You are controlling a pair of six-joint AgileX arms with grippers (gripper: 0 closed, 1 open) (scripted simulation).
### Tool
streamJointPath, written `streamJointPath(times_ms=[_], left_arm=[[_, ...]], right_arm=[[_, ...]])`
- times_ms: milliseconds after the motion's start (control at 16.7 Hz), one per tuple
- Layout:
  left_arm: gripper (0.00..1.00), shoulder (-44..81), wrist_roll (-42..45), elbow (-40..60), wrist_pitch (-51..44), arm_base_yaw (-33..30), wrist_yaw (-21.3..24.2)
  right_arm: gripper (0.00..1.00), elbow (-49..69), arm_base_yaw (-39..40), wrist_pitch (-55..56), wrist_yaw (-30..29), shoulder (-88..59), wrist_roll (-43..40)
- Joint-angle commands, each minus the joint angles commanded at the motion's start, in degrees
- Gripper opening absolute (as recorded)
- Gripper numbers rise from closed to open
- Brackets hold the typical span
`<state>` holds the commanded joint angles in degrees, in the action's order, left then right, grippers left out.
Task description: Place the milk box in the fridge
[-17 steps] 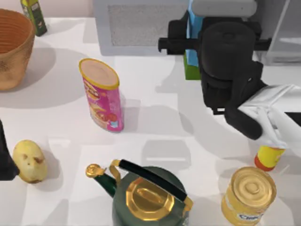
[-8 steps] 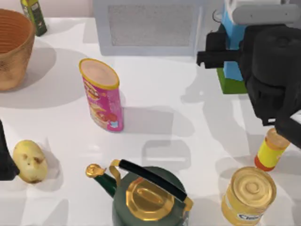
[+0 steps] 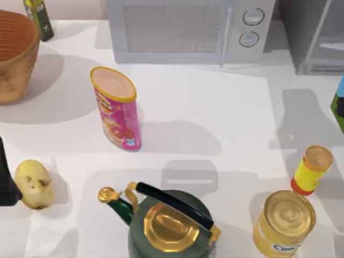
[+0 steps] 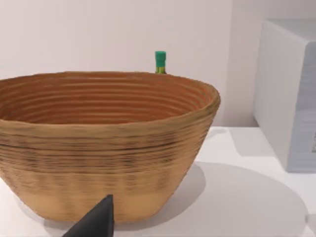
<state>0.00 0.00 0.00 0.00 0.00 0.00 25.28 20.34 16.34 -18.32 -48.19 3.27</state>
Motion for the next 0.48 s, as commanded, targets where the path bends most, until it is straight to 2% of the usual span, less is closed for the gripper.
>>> streamJointPath(times_ms=[240, 480], left_arm=[[1.0, 0.0, 0.0, 0.0, 0.0, 0.0, 0.0], [1.0, 0.0, 0.0, 0.0, 0.0, 0.0, 0.0]], right_arm=[[0.0, -11.4, -8.6, -7.5, 8.6, 24.7, -1.7], [0.0, -20.6, -16.4, -13.4, 15.1, 41.2, -2.8]])
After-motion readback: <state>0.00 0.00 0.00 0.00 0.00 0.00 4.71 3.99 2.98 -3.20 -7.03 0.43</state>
